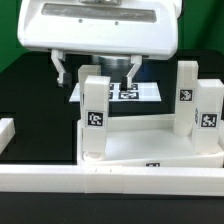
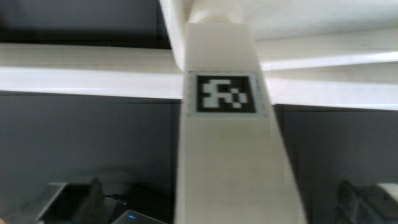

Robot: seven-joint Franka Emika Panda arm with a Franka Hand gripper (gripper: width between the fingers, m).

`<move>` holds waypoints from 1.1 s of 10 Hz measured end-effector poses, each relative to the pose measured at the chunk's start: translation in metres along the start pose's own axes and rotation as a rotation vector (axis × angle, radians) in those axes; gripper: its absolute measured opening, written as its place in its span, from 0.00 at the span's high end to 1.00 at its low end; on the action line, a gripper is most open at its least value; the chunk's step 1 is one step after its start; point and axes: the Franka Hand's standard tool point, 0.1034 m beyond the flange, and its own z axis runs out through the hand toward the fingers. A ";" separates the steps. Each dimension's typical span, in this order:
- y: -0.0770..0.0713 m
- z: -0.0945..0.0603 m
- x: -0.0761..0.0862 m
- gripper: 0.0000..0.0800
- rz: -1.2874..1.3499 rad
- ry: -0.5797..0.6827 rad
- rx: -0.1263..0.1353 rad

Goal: Assemble desk

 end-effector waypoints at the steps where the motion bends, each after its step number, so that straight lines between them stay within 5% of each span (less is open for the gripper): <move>1: 0.002 -0.003 0.001 0.19 0.003 -0.004 0.002; 4: 0.002 -0.024 0.021 0.19 0.021 -0.034 0.034; 7: 0.000 -0.021 0.017 0.19 0.021 -0.067 0.043; 11: -0.003 -0.006 0.009 0.19 0.007 -0.355 0.095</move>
Offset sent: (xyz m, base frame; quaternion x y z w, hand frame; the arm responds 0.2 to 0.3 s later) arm 0.0115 -0.0043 0.0359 -0.0123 -0.0423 -0.0057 0.9990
